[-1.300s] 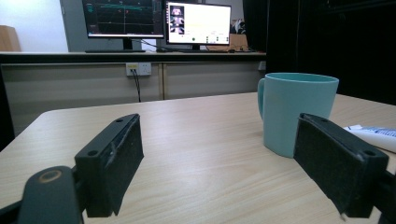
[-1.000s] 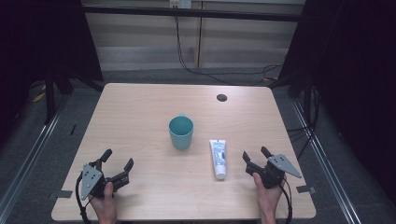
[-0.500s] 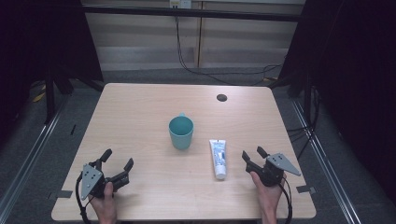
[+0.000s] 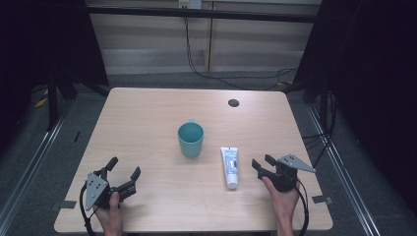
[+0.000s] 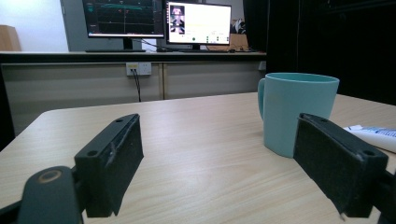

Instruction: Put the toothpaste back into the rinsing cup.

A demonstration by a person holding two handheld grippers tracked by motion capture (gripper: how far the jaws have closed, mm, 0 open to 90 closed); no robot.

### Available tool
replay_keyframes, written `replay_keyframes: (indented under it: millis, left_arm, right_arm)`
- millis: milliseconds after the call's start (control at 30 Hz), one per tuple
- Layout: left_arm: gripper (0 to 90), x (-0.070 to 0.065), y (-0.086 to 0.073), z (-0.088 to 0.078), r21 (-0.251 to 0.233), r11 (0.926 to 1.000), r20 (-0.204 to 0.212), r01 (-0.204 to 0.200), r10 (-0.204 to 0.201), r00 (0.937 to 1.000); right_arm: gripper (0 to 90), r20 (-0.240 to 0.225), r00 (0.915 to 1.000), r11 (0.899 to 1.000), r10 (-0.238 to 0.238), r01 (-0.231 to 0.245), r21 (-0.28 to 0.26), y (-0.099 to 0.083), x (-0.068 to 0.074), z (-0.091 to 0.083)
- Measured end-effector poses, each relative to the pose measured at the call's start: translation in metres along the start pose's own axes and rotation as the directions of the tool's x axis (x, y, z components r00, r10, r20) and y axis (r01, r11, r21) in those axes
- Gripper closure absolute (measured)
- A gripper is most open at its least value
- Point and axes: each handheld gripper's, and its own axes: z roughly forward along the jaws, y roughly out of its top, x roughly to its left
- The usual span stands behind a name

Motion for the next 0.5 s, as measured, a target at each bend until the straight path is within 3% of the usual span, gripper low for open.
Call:
replay_keyframes:
  millis: [267, 500]
  left_arm:
    - [15.9, 0.000, 0.000, 0.000, 0.000, 1.0000, 0.000, 0.000, 0.000, 1.0000]
    - [16.1, 0.000, 0.000, 0.000, -0.001, 1.0000, -0.002, 0.003, -0.003, 1.0000]
  right_arm:
    - [40.4, -0.036, 0.9993, 0.997, 0.009, -0.006, 0.083, 0.013, 0.000, 0.002]
    - [38.5, -0.050, 0.9985, 0.987, 0.020, -0.012, 0.163, 0.024, 0.002, 0.004]
